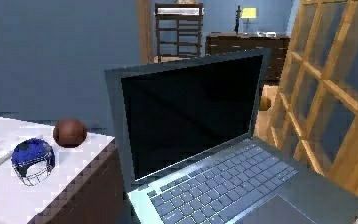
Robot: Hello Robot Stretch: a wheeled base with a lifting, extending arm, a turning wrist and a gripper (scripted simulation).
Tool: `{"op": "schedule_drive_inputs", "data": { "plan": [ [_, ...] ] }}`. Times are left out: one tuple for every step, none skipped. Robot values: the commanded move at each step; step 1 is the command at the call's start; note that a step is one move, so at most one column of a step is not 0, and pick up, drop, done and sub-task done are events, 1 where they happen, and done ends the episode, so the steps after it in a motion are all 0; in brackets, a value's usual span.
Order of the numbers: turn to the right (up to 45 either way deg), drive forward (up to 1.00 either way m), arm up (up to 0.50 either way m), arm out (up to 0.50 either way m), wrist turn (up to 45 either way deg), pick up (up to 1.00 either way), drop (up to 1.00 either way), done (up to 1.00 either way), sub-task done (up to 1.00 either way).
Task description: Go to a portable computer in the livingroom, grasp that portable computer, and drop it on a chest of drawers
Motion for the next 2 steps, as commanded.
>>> {"op": "schedule_drive_inputs", "data": {
  "plan": [
    [-15.0,0.0,0.0,0.0,0.0,0.0,0.0,0.0,0.0],
    [0.0,0.55,0.0,0.0,0.0,0.0,0.0,0.0,0.0]
  ]
}}
